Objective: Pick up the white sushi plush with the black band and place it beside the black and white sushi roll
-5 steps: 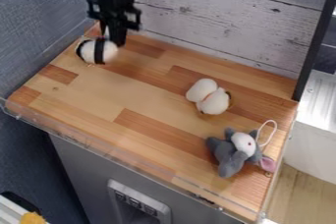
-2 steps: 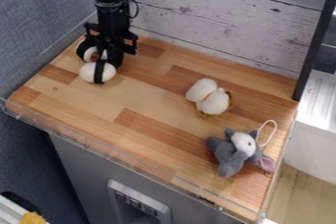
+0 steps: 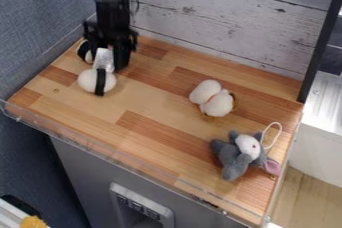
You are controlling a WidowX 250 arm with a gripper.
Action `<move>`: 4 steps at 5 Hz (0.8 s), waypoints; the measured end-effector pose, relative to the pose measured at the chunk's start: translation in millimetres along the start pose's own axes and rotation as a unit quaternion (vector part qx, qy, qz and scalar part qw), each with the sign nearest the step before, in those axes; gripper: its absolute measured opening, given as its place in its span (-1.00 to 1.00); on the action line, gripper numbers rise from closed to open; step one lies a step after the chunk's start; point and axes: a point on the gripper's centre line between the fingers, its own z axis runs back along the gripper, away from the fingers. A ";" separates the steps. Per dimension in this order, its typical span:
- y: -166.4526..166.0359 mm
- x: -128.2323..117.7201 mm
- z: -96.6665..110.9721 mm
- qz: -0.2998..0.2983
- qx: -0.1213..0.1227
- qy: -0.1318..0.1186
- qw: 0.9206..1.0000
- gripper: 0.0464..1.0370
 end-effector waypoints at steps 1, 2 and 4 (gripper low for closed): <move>5.5 0.2 39.6 -0.005 0.002 -0.006 1.000 0.92; 6.0 -1.2 52.1 -0.008 0.001 0.002 1.000 0.92; -55.6 13.0 74.9 -0.020 0.011 -0.003 1.000 0.92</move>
